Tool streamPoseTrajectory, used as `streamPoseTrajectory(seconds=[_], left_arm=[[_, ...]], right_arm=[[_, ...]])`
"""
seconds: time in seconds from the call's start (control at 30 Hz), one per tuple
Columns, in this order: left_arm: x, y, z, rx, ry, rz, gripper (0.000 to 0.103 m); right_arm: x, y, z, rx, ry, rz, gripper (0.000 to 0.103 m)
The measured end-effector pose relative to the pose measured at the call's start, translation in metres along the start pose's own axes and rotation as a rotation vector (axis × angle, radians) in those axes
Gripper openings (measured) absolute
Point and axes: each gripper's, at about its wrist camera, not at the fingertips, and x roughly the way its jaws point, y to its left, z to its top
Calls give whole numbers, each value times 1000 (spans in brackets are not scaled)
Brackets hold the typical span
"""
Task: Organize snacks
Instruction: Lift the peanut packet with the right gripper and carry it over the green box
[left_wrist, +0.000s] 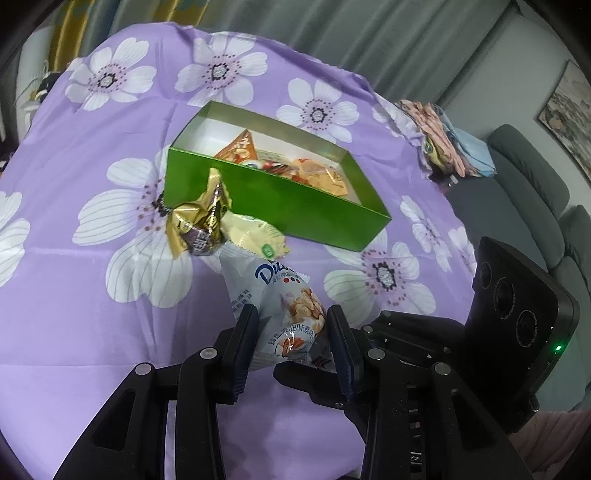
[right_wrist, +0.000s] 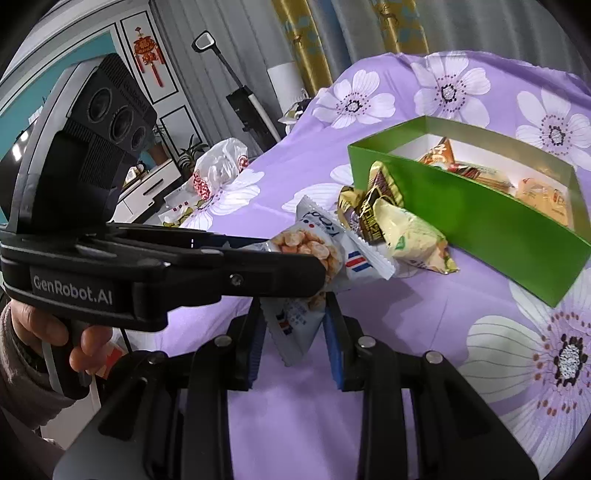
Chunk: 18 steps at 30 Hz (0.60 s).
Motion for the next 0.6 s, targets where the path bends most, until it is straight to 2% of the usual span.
streamPoseTrajectory(seconds=[0.6], left_arm=[[13, -28, 8, 53, 19, -5, 39]], right_arm=[[-24, -14, -8, 20, -57, -25, 30]])
